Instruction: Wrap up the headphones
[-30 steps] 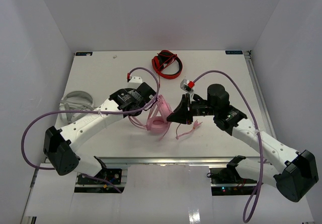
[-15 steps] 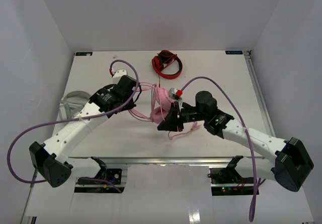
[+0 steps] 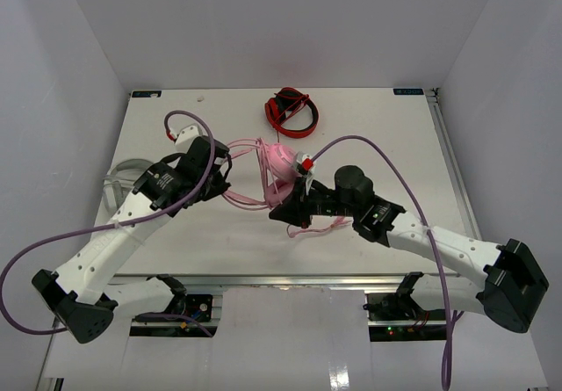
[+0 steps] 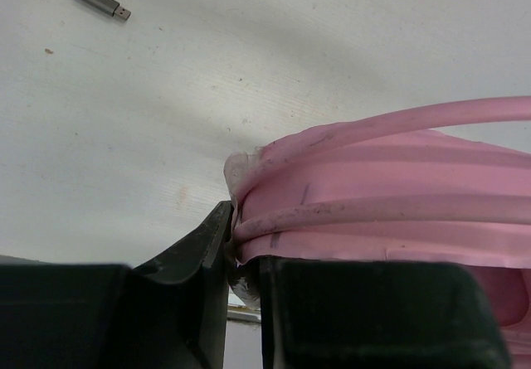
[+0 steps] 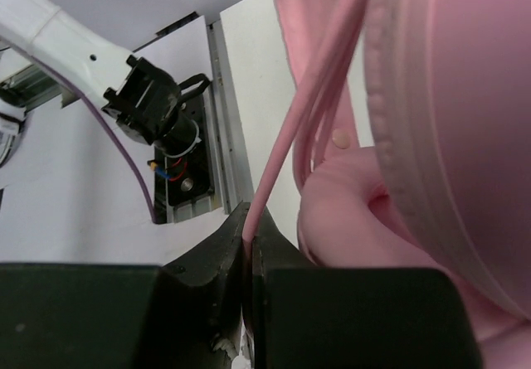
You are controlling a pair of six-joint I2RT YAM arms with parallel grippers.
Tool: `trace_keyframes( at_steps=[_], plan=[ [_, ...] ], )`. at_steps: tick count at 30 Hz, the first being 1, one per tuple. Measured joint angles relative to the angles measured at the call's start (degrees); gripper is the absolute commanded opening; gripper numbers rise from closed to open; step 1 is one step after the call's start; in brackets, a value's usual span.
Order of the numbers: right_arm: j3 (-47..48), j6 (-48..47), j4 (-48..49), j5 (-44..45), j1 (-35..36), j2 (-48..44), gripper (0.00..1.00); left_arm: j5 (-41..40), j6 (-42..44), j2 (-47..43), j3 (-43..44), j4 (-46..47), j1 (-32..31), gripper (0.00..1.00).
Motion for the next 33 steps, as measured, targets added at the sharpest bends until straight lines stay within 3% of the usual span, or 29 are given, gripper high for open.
trace_keyframes(
  at_steps=[9,33],
  plan=[
    [0.0,-0.5,0.2,12.5,4.0,-2.8,0.08,-0.1,-5.6,-4.3,0.0,-1.4,0.0,0.0],
    [-1.1,-2.8,1.4,32.1,13.5,0.9,0.1,-3.0,-18.0,-8.1,1.8,-4.0,0.5,0.0]
  ],
)
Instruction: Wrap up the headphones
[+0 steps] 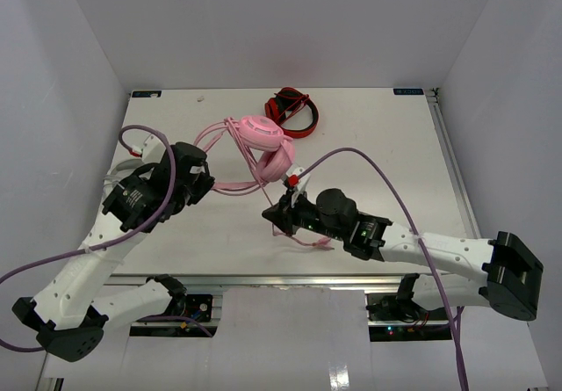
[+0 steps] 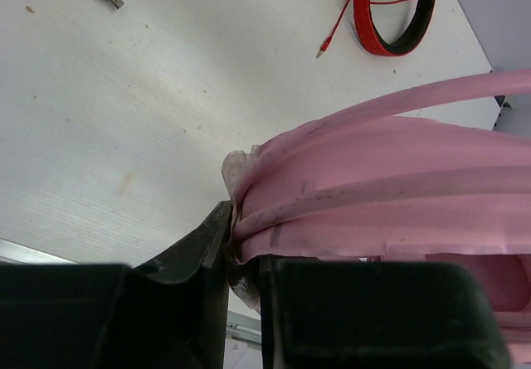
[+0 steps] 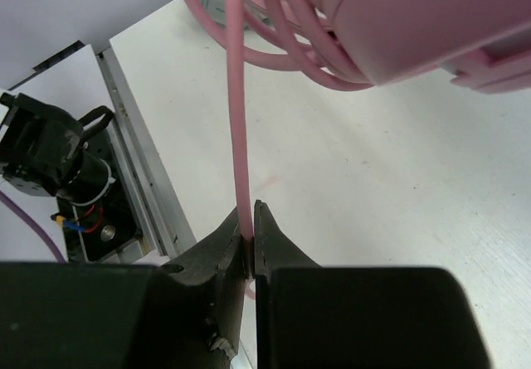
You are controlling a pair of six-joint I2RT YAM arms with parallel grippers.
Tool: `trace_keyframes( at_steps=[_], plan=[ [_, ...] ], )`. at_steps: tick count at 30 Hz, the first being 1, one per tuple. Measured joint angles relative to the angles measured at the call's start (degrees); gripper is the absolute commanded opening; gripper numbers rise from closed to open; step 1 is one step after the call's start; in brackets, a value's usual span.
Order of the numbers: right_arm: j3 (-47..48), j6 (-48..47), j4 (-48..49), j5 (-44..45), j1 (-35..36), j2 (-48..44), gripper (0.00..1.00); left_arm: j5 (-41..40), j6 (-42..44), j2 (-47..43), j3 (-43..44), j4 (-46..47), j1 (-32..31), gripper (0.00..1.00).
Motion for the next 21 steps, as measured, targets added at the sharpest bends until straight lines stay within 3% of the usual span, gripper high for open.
trace_keyframes(
  at_steps=[9,21],
  plan=[
    [-2.8,-0.4,5.5,10.5,2.3,2.6,0.08,0.1,-3.2,-0.4,0.4,-5.0,0.0,0.0],
    [-7.8,-0.5,17.3,17.6,2.8,10.6,0.19,1.3,-5.8,-1.0,0.4,-6.6,0.1,0.0]
  ],
)
